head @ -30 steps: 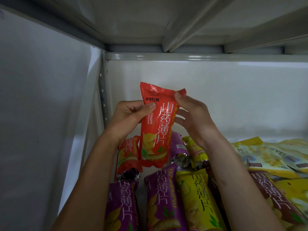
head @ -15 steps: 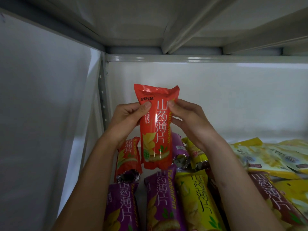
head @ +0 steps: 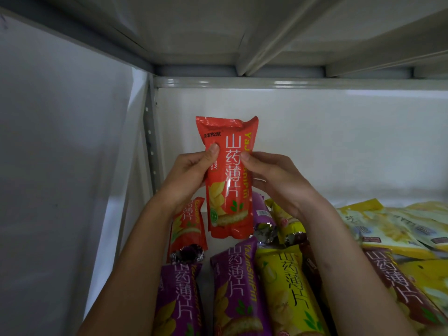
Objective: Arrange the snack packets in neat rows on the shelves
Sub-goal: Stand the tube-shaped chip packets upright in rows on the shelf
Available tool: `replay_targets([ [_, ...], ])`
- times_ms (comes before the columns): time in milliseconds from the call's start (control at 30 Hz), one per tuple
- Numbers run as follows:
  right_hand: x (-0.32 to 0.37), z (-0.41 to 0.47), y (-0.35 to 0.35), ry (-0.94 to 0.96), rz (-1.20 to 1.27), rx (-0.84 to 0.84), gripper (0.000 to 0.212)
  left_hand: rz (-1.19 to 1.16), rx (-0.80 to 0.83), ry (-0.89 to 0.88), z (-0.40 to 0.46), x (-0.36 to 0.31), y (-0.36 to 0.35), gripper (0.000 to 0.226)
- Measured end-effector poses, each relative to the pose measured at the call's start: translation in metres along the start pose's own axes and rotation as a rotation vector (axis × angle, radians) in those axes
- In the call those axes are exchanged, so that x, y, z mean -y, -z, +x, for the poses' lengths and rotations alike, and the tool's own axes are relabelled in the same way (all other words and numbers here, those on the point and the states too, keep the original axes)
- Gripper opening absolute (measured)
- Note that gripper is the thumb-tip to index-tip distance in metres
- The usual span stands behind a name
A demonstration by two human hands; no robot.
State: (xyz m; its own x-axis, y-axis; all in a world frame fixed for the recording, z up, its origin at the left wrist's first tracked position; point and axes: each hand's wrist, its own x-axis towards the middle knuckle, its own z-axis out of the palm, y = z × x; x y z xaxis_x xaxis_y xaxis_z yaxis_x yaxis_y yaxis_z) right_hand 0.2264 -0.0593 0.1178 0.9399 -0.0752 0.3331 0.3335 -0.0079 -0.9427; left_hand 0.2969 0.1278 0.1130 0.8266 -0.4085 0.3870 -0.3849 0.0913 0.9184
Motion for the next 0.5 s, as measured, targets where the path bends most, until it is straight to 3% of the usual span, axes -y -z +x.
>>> replay_targets([
  [100, -0.0039, -0.0004, 0.0006, -0.028, -0.045, 0.045, 0.040, -0.006, -0.045, 0.002, -0.0004, -0.0015, 0.0023, 0.041],
  [233, -0.0051, 0.0011, 0.0009, 0.000, -0.060, -0.052, 0.022, -0.045, 0.057, 0.039, -0.0006, -0.0025, 0.0026, 0.052],
  [333, -0.0029, 0.0003, -0.0010, 0.009, -0.011, -0.055, 0.025, -0.041, 0.093, 0.061, -0.0008, -0.0024, 0.0022, 0.055],
  [500, -0.0018, -0.0005, -0.0012, -0.041, -0.003, 0.014, 0.032, 0.000, 0.005, 0.007, -0.0013, -0.0017, 0.0050, 0.047],
])
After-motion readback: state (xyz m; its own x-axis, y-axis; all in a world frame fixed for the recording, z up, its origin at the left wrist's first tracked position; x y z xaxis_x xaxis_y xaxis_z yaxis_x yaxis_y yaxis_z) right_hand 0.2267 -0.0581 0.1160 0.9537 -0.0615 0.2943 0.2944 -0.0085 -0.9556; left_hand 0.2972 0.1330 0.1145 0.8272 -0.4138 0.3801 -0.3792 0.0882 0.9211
